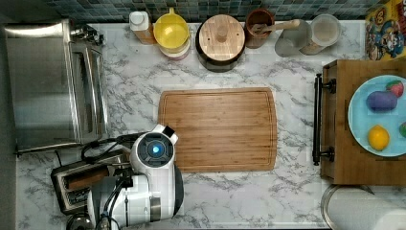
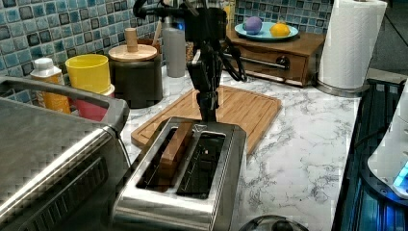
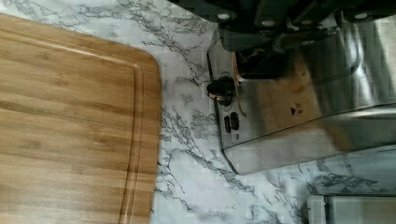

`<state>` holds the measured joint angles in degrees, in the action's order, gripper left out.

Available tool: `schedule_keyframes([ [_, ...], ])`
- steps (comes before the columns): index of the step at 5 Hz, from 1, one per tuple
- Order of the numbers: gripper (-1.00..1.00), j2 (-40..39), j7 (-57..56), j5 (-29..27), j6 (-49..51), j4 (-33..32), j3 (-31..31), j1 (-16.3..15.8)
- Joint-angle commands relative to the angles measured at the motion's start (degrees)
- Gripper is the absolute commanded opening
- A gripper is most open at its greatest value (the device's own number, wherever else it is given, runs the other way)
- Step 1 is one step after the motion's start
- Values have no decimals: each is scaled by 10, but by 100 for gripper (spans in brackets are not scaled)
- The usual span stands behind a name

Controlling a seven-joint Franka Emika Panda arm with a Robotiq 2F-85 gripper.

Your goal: Turn on the toaster.

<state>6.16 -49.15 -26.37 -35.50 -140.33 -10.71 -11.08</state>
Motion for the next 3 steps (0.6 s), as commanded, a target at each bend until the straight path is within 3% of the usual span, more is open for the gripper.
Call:
schedule_keyframes([
  [1, -100, -112, 76, 23, -34, 1, -8, -4],
  [3, -100, -153, 136, 57, -68, -39, -9, -23],
])
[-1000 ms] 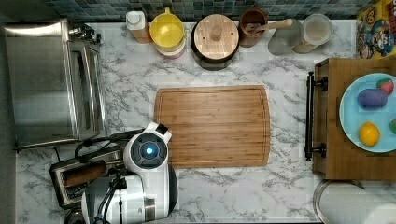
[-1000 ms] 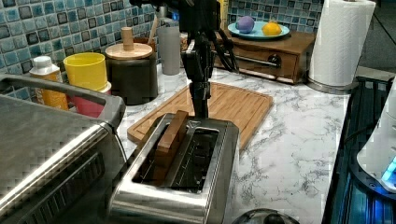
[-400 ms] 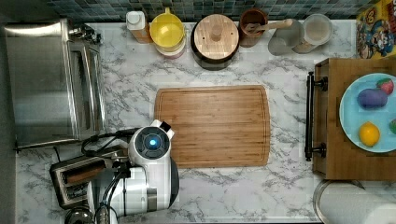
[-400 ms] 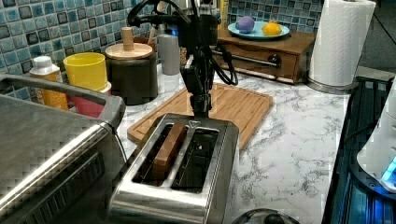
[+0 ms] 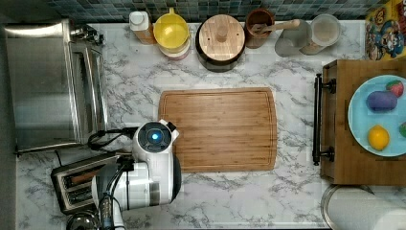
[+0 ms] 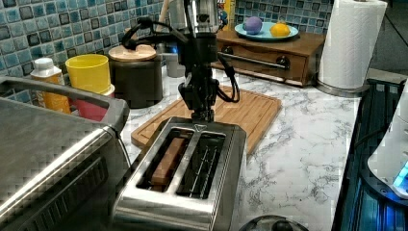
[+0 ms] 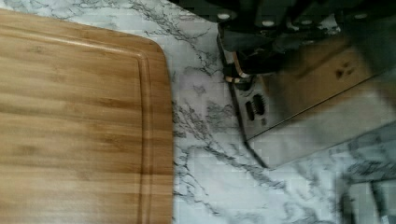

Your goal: Turn on the toaster.

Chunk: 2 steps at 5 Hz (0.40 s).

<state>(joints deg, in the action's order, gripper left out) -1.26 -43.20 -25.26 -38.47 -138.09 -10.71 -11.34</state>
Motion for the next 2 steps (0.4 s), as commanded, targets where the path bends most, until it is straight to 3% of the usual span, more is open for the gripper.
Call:
schedule_keyframes([
  [1, -100, -53, 75, 52, -34, -73, -12, -15],
  [2, -100, -53, 76, 52, -34, -73, -15, -12],
])
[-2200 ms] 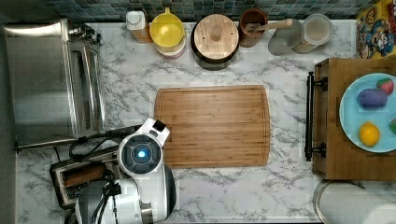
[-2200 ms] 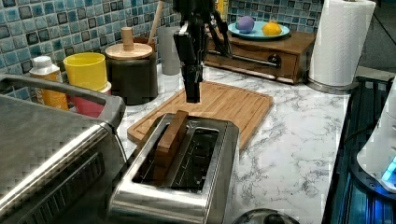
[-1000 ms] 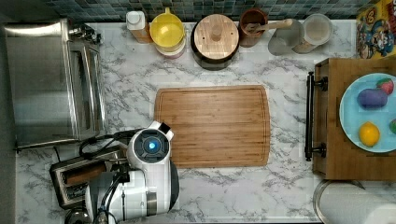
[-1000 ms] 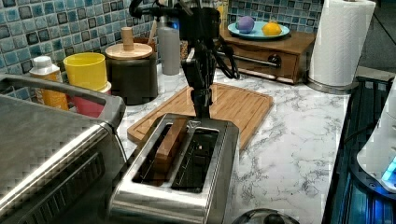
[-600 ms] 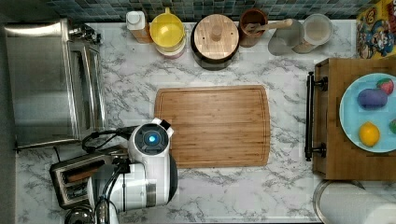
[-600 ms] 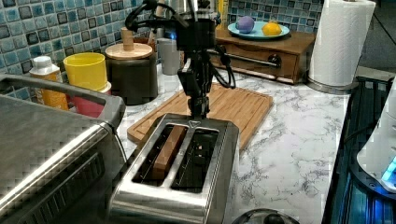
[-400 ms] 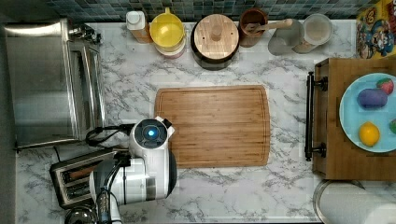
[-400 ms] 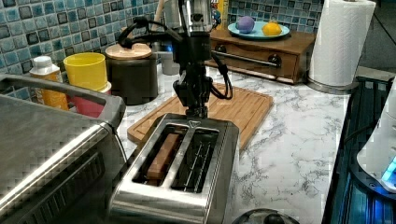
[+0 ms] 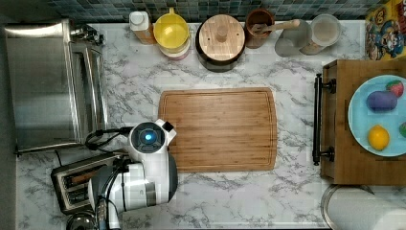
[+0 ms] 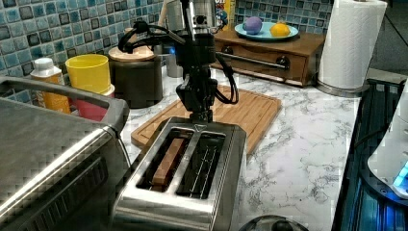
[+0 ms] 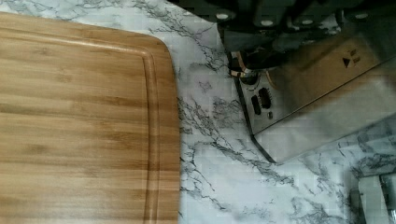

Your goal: Turn on the toaster.

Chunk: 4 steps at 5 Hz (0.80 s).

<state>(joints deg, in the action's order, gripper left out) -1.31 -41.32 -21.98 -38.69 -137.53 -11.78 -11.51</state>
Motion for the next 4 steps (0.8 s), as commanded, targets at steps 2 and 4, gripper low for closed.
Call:
schedule_keyframes([
  [2, -100, -53, 58, 20, -32, -79, -10, -4],
  [4, -100, -53, 57, 20, -32, -79, -8, -7],
])
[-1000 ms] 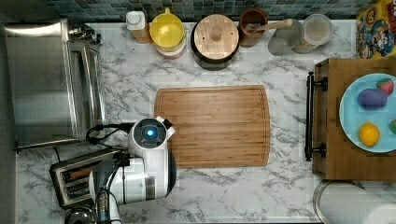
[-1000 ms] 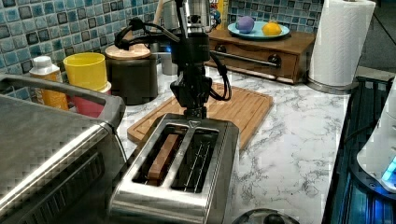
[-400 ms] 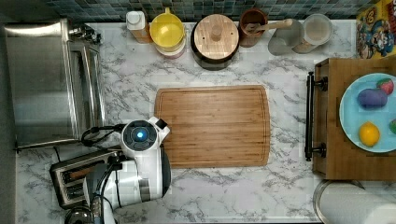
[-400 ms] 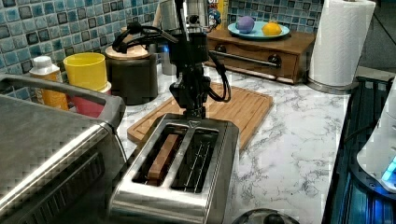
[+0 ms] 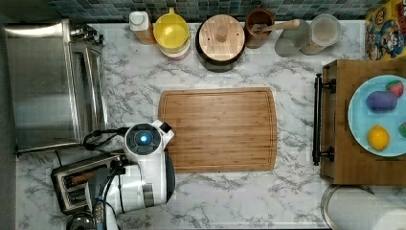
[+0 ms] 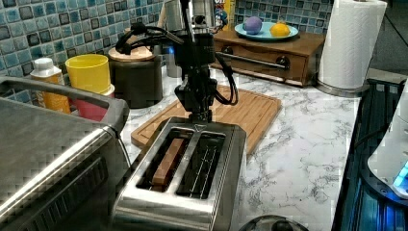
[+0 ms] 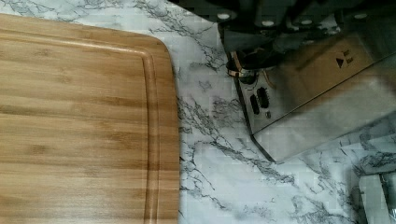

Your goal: Turn on the toaster.

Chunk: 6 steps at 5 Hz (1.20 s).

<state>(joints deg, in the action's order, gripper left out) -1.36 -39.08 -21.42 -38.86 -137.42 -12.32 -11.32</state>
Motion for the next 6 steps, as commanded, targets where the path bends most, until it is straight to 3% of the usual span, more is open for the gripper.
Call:
schedule_keyframes([
  [1, -100, -52, 35, 14, -30, -80, -3, -8],
  [4, -100, -53, 37, 17, -31, -80, -19, 8],
  [6, -100, -52, 36, 15, -31, -80, -11, 1],
])
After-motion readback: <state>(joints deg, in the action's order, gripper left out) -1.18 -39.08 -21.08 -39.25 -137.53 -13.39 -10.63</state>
